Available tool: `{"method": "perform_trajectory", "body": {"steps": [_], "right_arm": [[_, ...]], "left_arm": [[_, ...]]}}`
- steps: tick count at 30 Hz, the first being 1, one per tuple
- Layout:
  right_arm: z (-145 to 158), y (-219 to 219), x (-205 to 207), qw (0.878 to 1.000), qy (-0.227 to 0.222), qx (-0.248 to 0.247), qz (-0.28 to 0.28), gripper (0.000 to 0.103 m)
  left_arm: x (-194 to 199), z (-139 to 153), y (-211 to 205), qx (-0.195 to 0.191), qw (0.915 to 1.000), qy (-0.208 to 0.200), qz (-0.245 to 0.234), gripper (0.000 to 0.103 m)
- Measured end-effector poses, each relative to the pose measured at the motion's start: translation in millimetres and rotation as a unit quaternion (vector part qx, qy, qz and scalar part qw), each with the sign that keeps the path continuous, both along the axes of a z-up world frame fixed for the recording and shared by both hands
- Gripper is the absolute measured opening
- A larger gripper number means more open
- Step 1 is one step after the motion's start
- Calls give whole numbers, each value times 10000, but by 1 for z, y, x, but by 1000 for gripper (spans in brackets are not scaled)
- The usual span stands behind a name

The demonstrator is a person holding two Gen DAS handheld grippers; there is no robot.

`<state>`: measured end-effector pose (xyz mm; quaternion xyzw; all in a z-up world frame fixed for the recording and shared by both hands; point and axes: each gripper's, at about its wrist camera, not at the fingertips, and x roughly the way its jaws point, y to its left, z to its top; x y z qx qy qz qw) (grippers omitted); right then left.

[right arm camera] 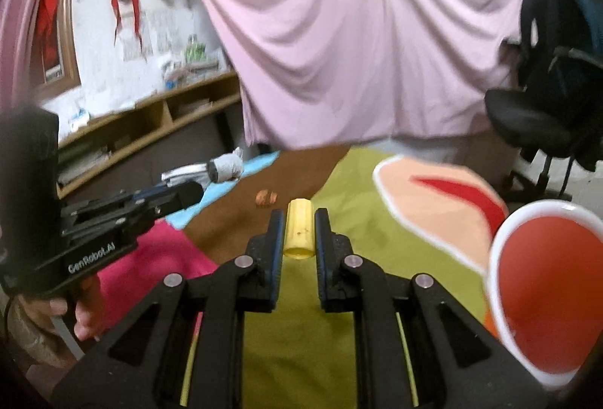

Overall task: Collect trash
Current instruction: 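Lift both held items and carry them over the orange bucket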

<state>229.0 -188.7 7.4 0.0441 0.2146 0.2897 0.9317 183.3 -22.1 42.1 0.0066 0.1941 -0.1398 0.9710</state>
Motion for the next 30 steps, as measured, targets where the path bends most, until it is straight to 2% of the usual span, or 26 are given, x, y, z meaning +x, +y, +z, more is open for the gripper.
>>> {"method": "perform_trajectory", "body": {"steps": [5,11,19,30], "right_arm": [[19,-29,-13,9970,-591,291,-410,44],[32,-61,-20,9910,-924,468,-844,44],[41,-113,-29,9806,-1120,702,-1446,44],[35,-181,-28,9659,-1012,954,-2185,44]], "left_arm": [[-4,16,-27,98,9990,-407,-149,3],[-1,28,-64,63,9971,-609,-444,3],[4,35,-119,86,9925,-762,-954,3],[18,32,-181,20,9873,-690,-1429,3]]}}
